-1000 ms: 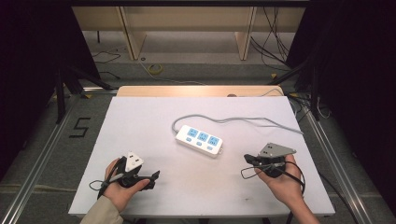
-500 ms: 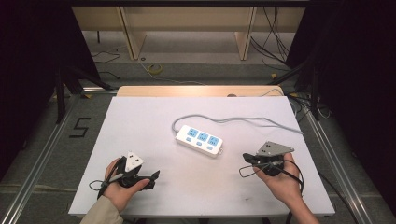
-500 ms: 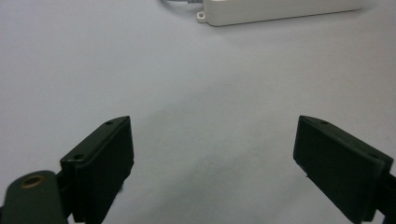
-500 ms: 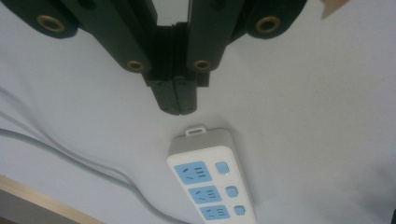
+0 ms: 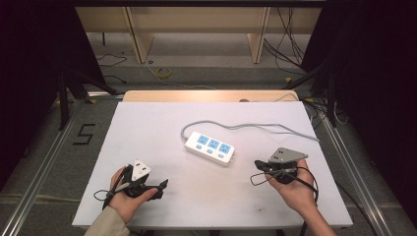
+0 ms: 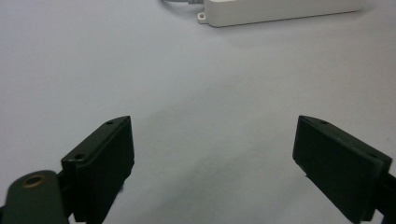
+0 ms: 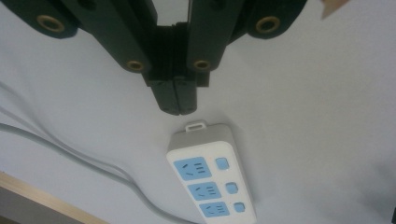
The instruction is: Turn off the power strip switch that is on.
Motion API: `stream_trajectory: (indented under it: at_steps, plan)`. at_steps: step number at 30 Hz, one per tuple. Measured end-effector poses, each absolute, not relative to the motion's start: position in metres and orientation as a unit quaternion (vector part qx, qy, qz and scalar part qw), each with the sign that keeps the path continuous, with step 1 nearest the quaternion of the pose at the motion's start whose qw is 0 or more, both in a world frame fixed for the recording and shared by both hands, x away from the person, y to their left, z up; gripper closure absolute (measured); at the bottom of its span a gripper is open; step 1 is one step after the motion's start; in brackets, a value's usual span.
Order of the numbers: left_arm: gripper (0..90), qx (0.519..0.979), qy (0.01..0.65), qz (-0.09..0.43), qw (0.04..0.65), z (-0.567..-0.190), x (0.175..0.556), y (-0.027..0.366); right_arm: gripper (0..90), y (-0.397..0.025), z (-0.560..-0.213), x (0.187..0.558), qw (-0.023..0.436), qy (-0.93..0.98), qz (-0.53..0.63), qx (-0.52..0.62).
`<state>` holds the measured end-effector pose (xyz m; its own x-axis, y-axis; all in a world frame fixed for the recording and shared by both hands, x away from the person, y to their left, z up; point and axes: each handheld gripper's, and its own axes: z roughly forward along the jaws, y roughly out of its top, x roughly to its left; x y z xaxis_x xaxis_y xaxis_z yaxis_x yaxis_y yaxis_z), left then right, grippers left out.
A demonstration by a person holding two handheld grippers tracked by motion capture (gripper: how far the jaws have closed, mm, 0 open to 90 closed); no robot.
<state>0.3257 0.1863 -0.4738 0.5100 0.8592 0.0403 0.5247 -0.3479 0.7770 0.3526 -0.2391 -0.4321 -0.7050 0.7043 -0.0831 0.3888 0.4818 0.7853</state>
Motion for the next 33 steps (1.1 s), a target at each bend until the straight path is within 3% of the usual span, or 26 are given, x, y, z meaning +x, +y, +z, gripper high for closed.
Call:
stream_trajectory:
  at_steps: [33]
  plan:
    - [12.6,0.788,0.438,0.231,0.364,-0.4734,0.3259,0.1864,90.0,-0.229,-0.4275,0.362,0.203,0.84,0.388,0.321]
